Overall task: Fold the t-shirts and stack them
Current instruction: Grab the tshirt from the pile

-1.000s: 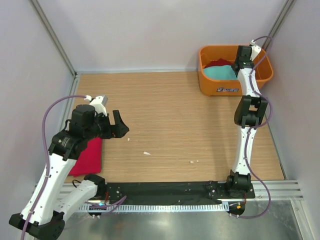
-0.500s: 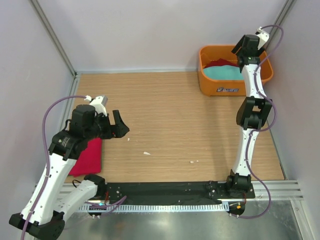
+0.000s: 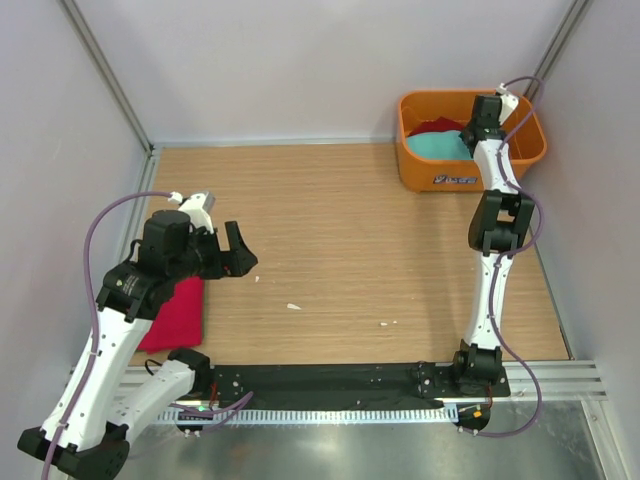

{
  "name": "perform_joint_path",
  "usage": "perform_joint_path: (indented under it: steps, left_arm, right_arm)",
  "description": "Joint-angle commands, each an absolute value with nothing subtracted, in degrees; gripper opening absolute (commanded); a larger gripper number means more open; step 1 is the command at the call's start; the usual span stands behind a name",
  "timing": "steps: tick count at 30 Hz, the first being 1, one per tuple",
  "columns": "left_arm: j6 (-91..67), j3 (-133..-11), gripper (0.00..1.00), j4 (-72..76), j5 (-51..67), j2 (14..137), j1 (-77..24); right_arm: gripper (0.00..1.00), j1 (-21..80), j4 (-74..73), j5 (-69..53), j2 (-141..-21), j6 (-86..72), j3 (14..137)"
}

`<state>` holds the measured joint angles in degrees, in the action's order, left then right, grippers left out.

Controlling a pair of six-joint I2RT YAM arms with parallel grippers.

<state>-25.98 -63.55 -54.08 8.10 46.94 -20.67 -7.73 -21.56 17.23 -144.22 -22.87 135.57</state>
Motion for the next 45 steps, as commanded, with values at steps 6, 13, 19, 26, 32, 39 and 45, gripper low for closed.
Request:
perform_joint_path:
  steps: [6, 13, 19, 26, 32, 39, 45]
  left_arm:
    - [-23.9, -65.6, 0.91, -54.2, 6.9, 47.4, -21.4]
    - [-24.2, -65.4, 0.91, -54.8, 7.2, 47.0, -21.4]
    - [-24.3, -65.4, 0.92, -54.6, 7.4, 47.5, -21.4]
    - [-24.5, -65.3, 0.92, -54.1, 8.2, 47.7, -21.4]
    - [-25.1, -65.4, 0.92, -53.7, 8.8, 47.6, -21.4]
    - [-25.2, -65.4, 0.92, -54.0, 8.9, 47.3, -21.4]
    - [-25.2, -65.0, 0.92, -53.9, 8.8, 47.3, -21.4]
  right_arm:
    - [0.39, -7.9, -19.4, 15.5, -146.5, -25.7, 141.3]
    - [0.36, -7.9, -19.9, 13.9, -147.8, -25.6, 140.8]
    - [0.03, -8.1, -19.6, 13.2, -149.1, -24.9, 141.6]
    - [0.02, -8.1, -17.7, 14.7, -145.1, -25.7, 144.8]
    - [0.01, -8.1, -14.2, 15.0, -137.5, -29.9, 142.7]
    - [0.29, -8.1, -20.4, 10.8, -136.8, -31.8, 143.5]
    - [0.69, -6.9, -31.8, 9.2, -136.6, -32.6, 140.1]
